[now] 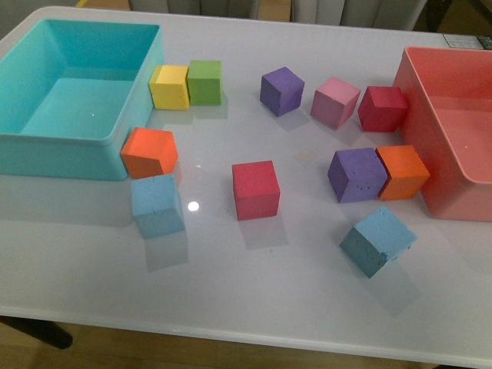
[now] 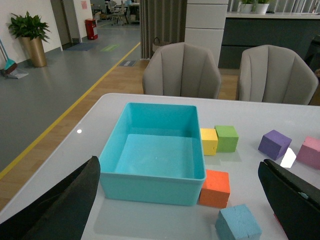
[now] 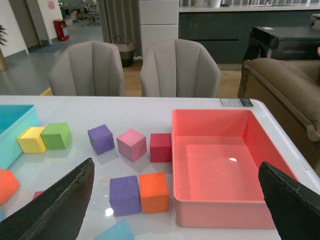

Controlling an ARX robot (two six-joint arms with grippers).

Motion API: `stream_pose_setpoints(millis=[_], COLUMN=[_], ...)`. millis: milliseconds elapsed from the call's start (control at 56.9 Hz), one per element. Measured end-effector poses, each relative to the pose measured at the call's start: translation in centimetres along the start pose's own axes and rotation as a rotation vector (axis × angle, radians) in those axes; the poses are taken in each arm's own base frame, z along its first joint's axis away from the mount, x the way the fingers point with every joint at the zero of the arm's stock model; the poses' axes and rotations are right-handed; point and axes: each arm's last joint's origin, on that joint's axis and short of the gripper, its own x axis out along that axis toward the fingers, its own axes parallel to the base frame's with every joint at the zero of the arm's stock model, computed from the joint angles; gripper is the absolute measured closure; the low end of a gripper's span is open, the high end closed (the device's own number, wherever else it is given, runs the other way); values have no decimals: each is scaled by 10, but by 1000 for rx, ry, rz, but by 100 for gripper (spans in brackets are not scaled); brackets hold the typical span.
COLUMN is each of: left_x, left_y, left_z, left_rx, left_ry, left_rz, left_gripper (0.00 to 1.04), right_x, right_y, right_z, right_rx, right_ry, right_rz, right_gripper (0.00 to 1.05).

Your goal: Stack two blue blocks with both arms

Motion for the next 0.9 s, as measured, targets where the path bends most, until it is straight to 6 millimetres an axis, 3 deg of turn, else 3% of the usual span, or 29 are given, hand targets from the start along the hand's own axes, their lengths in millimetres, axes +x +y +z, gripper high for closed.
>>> stream_pose_setpoints(millis=[246,369,510,685,896], left_x=[0,0,0,0,0], left_y=[0,0,0,0,0], left_z=[0,0,0,0,0], left_rx=[0,0,0,0,0], left_ry=[0,0,1,1,1], left_rz=[0,-1,0,0,0], left_gripper=[9,9,9,9,9], right_x=[0,4,14,39,93], right_y=[0,-1,2,17,33], right_z=[0,-5,-19,-26,-52], right_rx=[-4,-158,-271,-373,-401], right_ry=[3,477,600,585,643], right_rz=[5,286,359,387,421], right_gripper=[9,9,9,9,9])
